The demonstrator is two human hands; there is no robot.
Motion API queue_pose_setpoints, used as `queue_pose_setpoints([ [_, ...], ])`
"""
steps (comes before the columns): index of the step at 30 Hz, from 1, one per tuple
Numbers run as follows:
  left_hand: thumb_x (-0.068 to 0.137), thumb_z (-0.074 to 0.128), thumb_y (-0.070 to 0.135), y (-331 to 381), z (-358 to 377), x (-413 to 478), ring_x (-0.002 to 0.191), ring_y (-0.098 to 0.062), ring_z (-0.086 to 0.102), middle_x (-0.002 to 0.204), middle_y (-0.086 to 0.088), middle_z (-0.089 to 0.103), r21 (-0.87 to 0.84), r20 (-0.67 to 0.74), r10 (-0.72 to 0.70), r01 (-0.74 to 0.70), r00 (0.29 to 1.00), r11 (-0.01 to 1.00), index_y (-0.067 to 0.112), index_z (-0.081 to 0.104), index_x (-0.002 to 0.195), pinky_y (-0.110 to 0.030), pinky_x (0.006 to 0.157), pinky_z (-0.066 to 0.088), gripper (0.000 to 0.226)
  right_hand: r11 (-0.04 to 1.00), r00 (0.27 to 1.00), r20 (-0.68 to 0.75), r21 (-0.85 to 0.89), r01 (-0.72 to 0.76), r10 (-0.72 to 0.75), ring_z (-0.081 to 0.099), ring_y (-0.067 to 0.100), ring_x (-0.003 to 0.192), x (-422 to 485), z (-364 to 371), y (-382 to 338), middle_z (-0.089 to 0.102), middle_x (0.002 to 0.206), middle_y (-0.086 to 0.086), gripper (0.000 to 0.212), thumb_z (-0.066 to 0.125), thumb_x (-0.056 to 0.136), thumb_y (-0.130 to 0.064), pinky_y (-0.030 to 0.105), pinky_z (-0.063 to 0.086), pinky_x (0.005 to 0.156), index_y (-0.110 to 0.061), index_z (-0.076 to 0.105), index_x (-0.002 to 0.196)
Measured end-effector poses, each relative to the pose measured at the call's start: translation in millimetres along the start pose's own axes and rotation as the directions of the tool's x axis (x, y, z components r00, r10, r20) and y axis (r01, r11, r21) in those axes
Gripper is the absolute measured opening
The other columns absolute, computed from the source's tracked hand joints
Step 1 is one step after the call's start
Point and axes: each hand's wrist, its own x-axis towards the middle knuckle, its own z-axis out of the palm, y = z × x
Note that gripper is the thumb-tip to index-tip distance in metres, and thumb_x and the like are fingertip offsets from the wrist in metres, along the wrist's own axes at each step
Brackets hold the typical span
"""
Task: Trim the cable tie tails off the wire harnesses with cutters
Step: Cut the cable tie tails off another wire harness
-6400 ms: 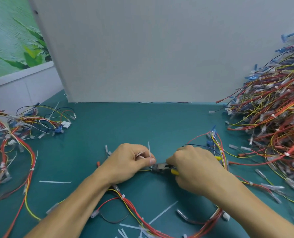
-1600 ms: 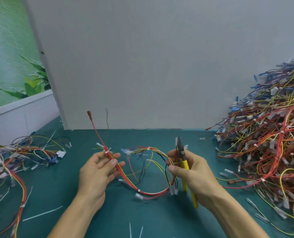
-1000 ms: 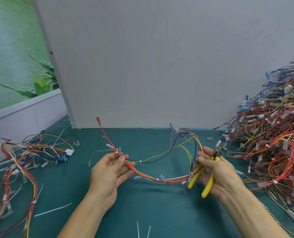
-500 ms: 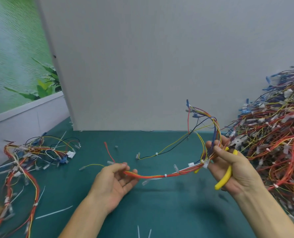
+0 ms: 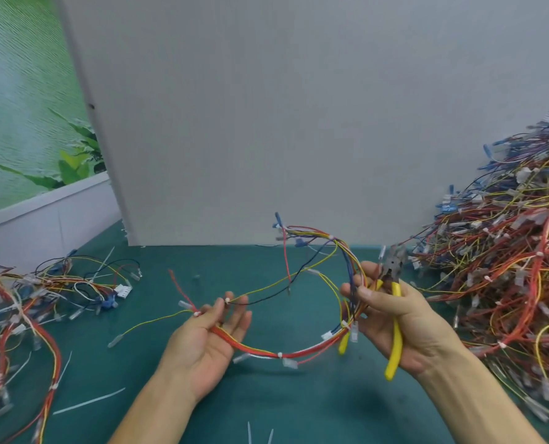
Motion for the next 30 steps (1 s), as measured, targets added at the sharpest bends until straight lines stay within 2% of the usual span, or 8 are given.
queue_pose_setpoints([
  [3,0.091,0.053,0.005,3.5,-3.4,3.7,0.068,-0.019,0.073,0.074,-0.002,0.072,0.015,-0.076,0.063,-0.062,0.995,0.998,0.015,0.052,0.077,-0.036,0.064,0.06,0.018,0.995,0.991,-0.125,-0.094,0.029,-0.041,0.072,0.024,0.067,2.4,-4.2,0.5,0.067,0.067,0.006,0.036,0.058,0.069,0.015,0.037,0.056,0.05,-0.009,0.06,0.096],
  [8,0.094,0.053,0.005,3.3,-6.3,6.9,0.067,-0.019,0.072,0.072,-0.002,0.071,0.028,-0.12,0.096,-0.094,0.988,0.995,0.012,0.053,0.083,-0.039,0.064,0.059,0.012,0.967,0.912,-0.399,-0.254,-0.007,-0.098,0.068,0.019,0.061,8.6,-17.7,4.6,0.066,0.068,0.005,0.032,0.056,0.081,0.02,0.033,0.051,0.056,-0.009,0.061,0.092],
  [11,0.093,0.053,0.004,2.4,-6.7,7.5,0.067,-0.02,0.073,0.073,-0.003,0.072,0.065,-0.114,0.093,-0.086,0.989,0.994,0.009,0.056,0.086,-0.042,0.061,0.06,0.009,0.928,0.874,-0.458,-0.373,-0.024,-0.161,0.063,0.023,0.065,9.1,-20.3,8.5,0.063,0.072,0.008,0.029,0.061,0.08,0.02,0.032,0.049,0.059,-0.007,0.061,0.091],
  [15,0.093,0.053,0.001,2.0,-9.9,7.1,0.08,-0.026,0.071,0.075,-0.003,0.074,0.192,-0.137,0.04,-0.013,0.99,0.981,0.012,0.055,0.086,-0.05,0.072,0.054,0.013,0.862,0.844,-0.489,-0.502,-0.064,-0.222,0.06,0.025,0.062,9.9,-22.5,6.9,0.063,0.074,0.012,0.027,0.064,0.079,0.017,0.036,0.049,0.061,-0.009,0.059,0.085],
  [19,0.09,0.054,-0.001,1.8,-10.5,5.1,0.091,-0.034,0.067,0.081,-0.012,0.074,0.263,-0.176,-0.075,0.12,0.982,0.957,0.011,0.052,0.083,-0.054,0.072,0.049,0.014,0.641,0.841,-0.477,-0.735,-0.223,-0.254,0.056,0.028,0.067,9.1,-30.1,0.5,0.06,0.075,0.013,0.015,0.07,0.083,0.001,0.044,0.049,0.065,-0.009,0.061,0.09],
  [24,0.09,0.054,-0.001,5.4,-10.8,5.5,0.095,-0.034,0.067,0.095,-0.008,0.072,0.263,-0.173,-0.104,0.148,0.979,0.954,0.01,0.052,0.086,-0.056,0.069,0.05,0.012,0.217,0.898,-0.353,-0.928,-0.302,-0.262,0.057,0.031,0.086,3.3,-26.2,-15.3,0.06,0.094,0.013,0.014,0.065,0.089,-0.018,0.036,0.044,0.074,-0.01,0.059,0.099],
  [27,0.091,0.054,-0.001,4.9,-10.2,6.0,0.095,-0.034,0.066,0.094,-0.007,0.071,0.252,-0.166,-0.108,0.148,0.98,0.956,0.009,0.054,0.084,-0.059,0.068,0.049,0.012,-0.164,0.891,-0.276,-0.922,-0.351,-0.36,0.047,0.03,0.086,-5.2,-17.7,-25.5,0.051,0.108,0.015,0.015,0.056,0.093,-0.023,0.034,0.034,0.07,-0.01,0.05,0.095],
  [30,0.091,0.055,0.001,4.6,-8.7,5.1,0.095,-0.035,0.066,0.092,-0.008,0.07,0.244,-0.166,-0.101,0.14,0.981,0.96,0.009,0.055,0.085,-0.06,0.066,0.048,0.01,-0.291,0.9,-0.281,-0.877,-0.382,-0.334,0.052,0.033,0.09,-12.4,-6.1,-27.6,0.059,0.106,0.015,0.017,0.054,0.092,-0.027,0.034,0.039,0.071,-0.01,0.052,0.095],
])
